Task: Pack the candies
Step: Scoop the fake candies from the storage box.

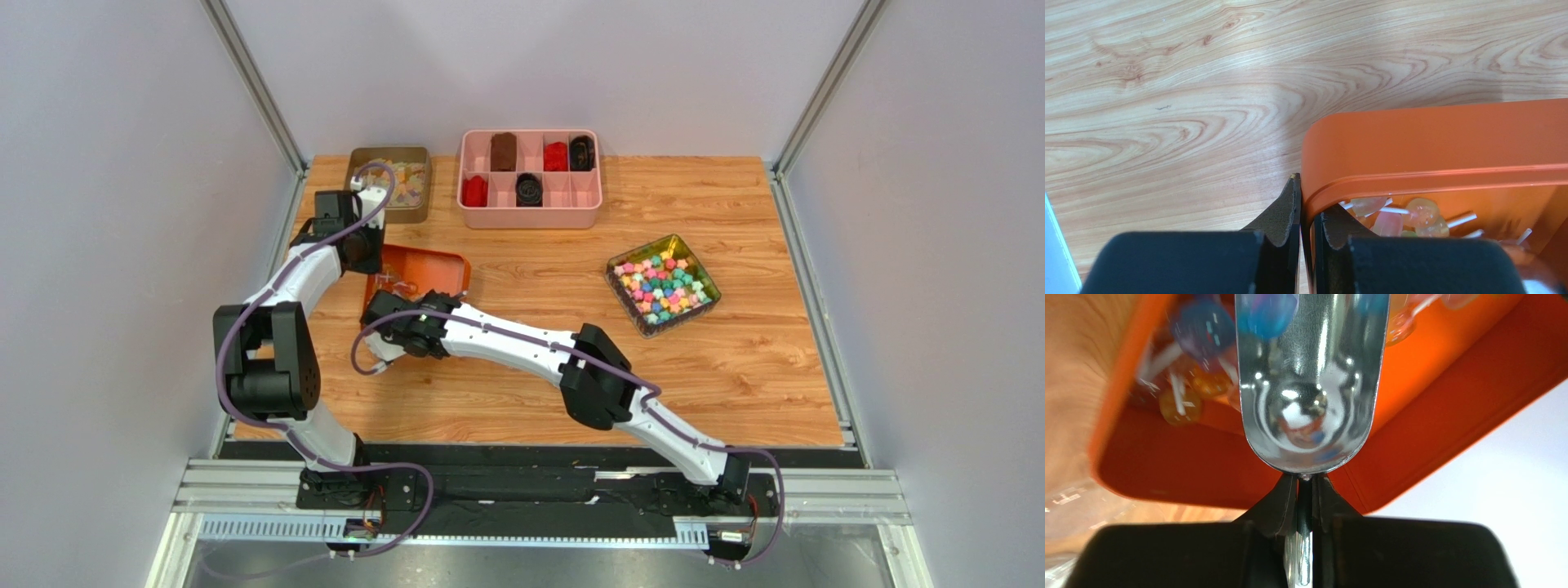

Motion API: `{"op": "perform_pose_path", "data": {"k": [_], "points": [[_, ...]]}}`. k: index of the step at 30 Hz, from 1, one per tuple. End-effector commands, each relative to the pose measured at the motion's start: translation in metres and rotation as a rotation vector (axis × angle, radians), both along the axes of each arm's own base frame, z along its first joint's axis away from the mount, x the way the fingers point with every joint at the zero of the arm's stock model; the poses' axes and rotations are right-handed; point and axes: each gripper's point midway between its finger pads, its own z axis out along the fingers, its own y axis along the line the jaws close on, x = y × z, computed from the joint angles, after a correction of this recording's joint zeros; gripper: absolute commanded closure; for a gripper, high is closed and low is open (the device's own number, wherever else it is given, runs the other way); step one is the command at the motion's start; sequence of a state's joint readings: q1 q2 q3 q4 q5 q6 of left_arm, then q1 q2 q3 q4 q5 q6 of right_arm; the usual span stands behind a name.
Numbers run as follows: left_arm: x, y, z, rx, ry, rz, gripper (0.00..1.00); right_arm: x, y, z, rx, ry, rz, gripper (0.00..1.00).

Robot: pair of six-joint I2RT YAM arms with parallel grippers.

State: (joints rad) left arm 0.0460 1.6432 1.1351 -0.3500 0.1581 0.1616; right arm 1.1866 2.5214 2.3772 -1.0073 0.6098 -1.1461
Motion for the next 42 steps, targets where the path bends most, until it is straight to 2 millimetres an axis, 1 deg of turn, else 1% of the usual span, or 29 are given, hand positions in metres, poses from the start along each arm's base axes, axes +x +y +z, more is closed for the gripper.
{"op": "perform_pose_path", "data": {"k": [1, 5, 6, 10, 11, 12, 15, 16, 18, 20, 22, 24, 29, 33, 34, 36, 37, 39, 42], "points": [[0.011, -0.016, 0.039, -0.088, -0.103, -0.007, 1.00, -0.011, 0.018, -0.018, 0.080, 0.035, -0.022, 1.00], [0.010, -0.014, 0.037, -0.083, -0.093, 0.005, 1.00, -0.010, 0.025, -0.022, 0.148, 0.016, -0.069, 1.00], [0.011, -0.014, 0.036, -0.082, -0.093, 0.004, 1.00, -0.014, 0.028, -0.024, 0.160, 0.021, -0.070, 1.00], [0.011, -0.015, 0.034, -0.088, -0.086, 0.005, 1.00, -0.016, 0.041, -0.022, 0.246, 0.013, -0.092, 1.00], [0.011, -0.015, 0.033, -0.087, -0.084, 0.009, 1.00, -0.013, 0.047, -0.018, 0.292, -0.011, -0.102, 1.00], [0.011, -0.013, 0.032, -0.084, -0.083, 0.012, 1.00, -0.012, 0.048, -0.019, 0.295, -0.036, -0.114, 1.00], [0.010, -0.014, 0.031, -0.086, -0.078, 0.010, 1.00, -0.018, 0.057, -0.018, 0.366, 0.000, -0.126, 1.00], [0.010, -0.014, 0.030, -0.085, -0.077, 0.011, 1.00, -0.019, 0.056, -0.023, 0.365, 0.011, -0.133, 1.00], [0.010, -0.014, 0.030, -0.085, -0.075, 0.011, 1.00, -0.022, 0.061, -0.017, 0.429, 0.033, -0.145, 1.00], [0.010, -0.013, 0.028, -0.084, -0.071, 0.014, 1.00, -0.026, 0.061, -0.019, 0.452, 0.071, -0.156, 1.00], [0.011, -0.013, 0.026, -0.082, -0.066, 0.015, 1.00, -0.032, 0.064, -0.014, 0.511, 0.138, -0.170, 1.00], [0.011, -0.012, 0.023, -0.080, -0.060, 0.017, 1.00, -0.033, 0.063, -0.009, 0.570, 0.205, -0.199, 1.00], [0.011, -0.013, 0.021, -0.081, -0.054, 0.014, 1.00, -0.030, 0.057, -0.002, 0.650, 0.318, -0.240, 1.00], [0.011, -0.013, 0.018, -0.081, -0.045, 0.014, 1.00, -0.035, 0.054, 0.000, 0.670, 0.399, -0.233, 1.00], [0.011, -0.013, 0.017, -0.080, -0.044, 0.012, 1.00, -0.037, 0.052, -0.005, 0.662, 0.412, -0.232, 1.00], [0.011, -0.013, 0.016, -0.081, -0.041, 0.013, 1.00, -0.042, 0.052, -0.004, 0.665, 0.447, -0.215, 1.00], [0.011, -0.013, 0.015, -0.080, -0.038, 0.011, 1.00, -0.042, 0.050, -0.007, 0.662, 0.456, -0.217, 1.00], [0.011, -0.013, 0.015, -0.081, -0.039, 0.011, 1.00, -0.043, 0.051, -0.004, 0.677, 0.485, -0.211, 1.00], [0.011, -0.012, 0.013, -0.077, -0.037, 0.011, 1.00, -0.039, 0.050, -0.002, 0.694, 0.520, -0.225, 1.00]]}}
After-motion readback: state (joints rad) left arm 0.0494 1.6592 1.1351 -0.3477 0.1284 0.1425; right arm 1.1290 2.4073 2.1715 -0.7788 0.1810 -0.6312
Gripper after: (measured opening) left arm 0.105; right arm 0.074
